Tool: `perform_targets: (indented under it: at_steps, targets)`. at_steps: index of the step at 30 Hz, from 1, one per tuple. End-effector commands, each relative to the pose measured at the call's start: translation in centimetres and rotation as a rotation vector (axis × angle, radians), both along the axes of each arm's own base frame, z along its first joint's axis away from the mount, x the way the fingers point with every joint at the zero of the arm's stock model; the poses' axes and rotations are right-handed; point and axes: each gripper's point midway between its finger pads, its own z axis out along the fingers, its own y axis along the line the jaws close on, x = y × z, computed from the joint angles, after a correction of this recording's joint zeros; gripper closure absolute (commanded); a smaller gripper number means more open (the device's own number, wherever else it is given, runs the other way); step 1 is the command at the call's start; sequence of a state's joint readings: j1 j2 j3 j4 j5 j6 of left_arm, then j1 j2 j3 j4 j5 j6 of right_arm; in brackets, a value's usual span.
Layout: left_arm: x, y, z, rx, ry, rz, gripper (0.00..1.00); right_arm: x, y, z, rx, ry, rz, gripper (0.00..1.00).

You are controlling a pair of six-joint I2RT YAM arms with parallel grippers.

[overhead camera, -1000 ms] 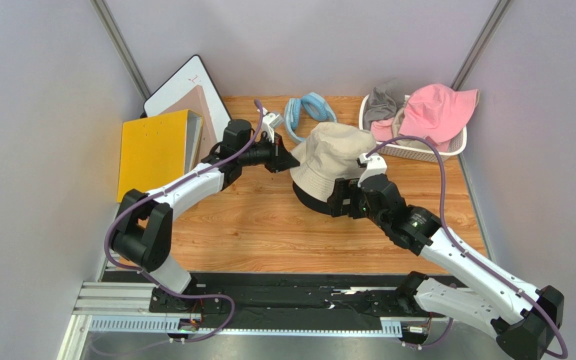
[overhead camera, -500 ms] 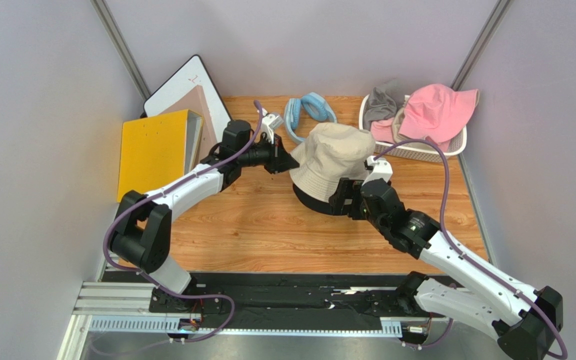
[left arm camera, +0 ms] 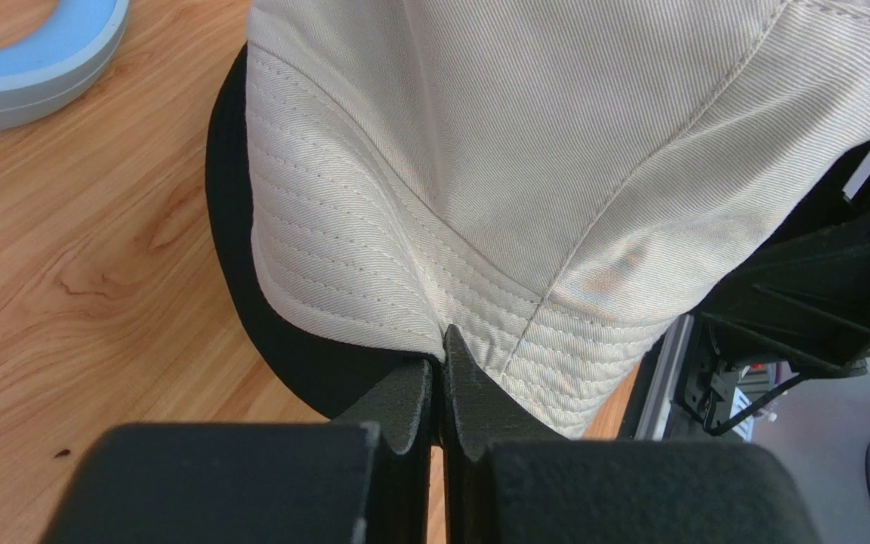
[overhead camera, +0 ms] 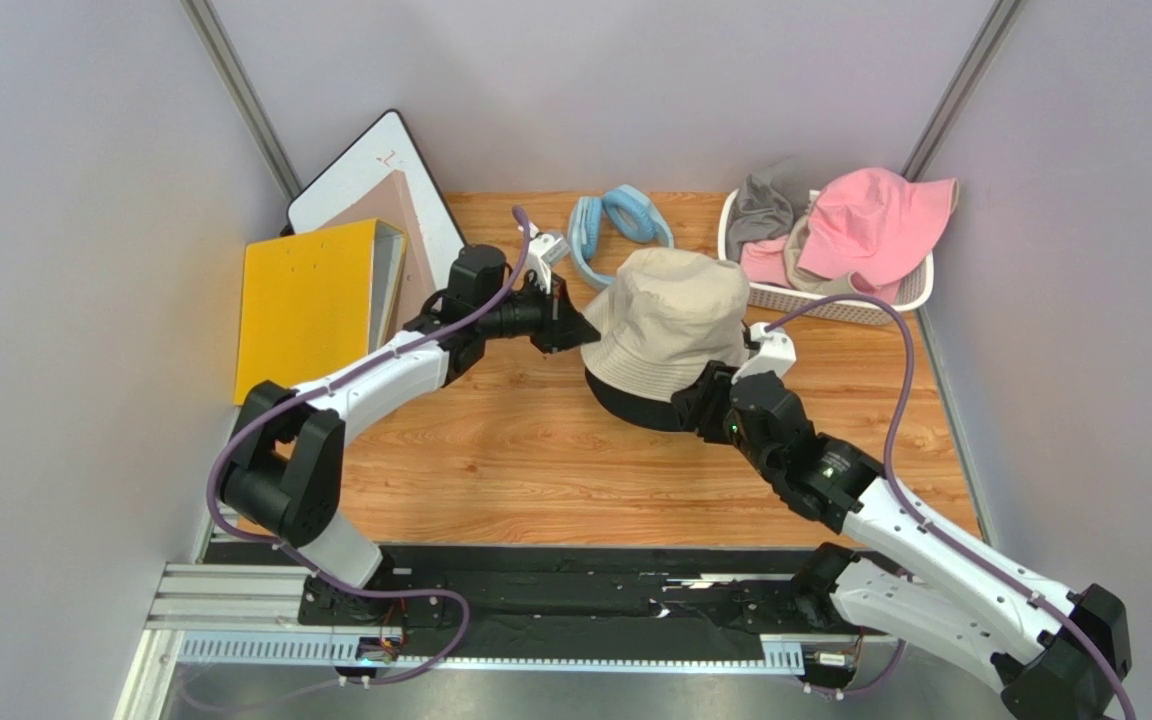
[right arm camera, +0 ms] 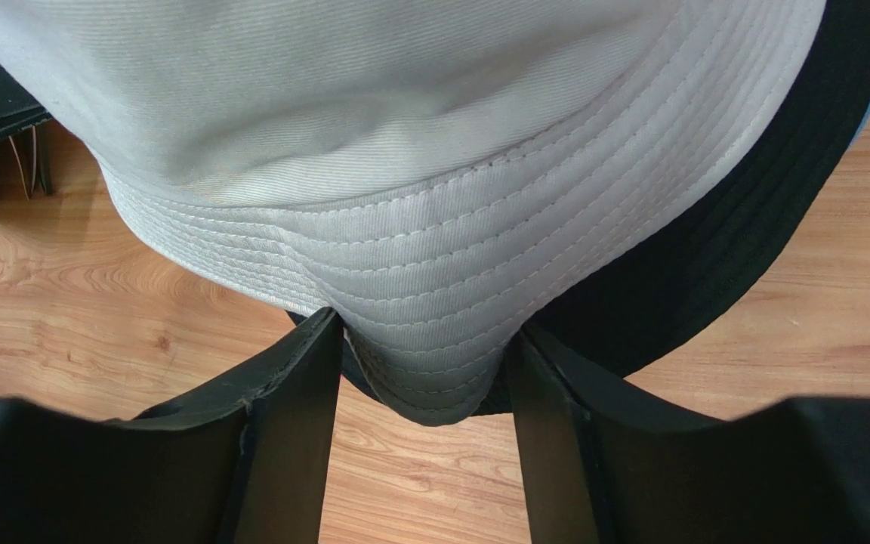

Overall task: Stack the hats
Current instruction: Stack the hat on the hat.

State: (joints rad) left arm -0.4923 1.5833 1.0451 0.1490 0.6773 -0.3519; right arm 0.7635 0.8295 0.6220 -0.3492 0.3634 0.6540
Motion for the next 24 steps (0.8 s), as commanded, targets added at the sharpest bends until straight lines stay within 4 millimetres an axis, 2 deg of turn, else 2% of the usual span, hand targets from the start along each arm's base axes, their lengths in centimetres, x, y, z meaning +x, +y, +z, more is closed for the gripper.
perform_targets:
  at_steps: [1, 3, 5, 6, 9, 19, 24]
  targets:
    - [-1.2, 0.1, -0.2, 0.020, -0.019, -0.023, 1.00, 0.7, -0.3, 1.9, 0.077, -0.073, -0.052, 0.57]
    - [-1.2, 0.3, -0.2, 0.025, -0.022, -0.013, 1.00, 0.5, -0.5, 1.6, 0.081, -0.067, -0.061, 0.72]
    - [-1.4, 0.3, -0.4, 0.033, -0.021, -0.012, 1.00, 0.4, -0.7, 1.1, 0.069, -0.053, -0.065, 0.77]
    - [-1.5, 0.3, -0.4, 0.038, -0.021, -0.009, 1.00, 0.4, -0.8, 0.8, 0.061, -0.043, -0.072, 0.87]
    - [-1.6, 0.5, -0.9, 0.060, -0.025, 0.007, 1.00, 0.1, -1.0, -0.2, 0.043, -0.007, -0.081, 1.00]
    - [-2.4, 1.1, -6.5, 0.164, 0.070, 0.033, 1.00, -1.7, -2.3, -5.7, -0.018, 0.160, -0.133, 1.00]
    - [-2.4, 0.7, -7.6, 0.187, 0.085, 0.031, 1.00, -2.4, -3.3, -7.3, -0.033, 0.202, -0.181, 1.00]
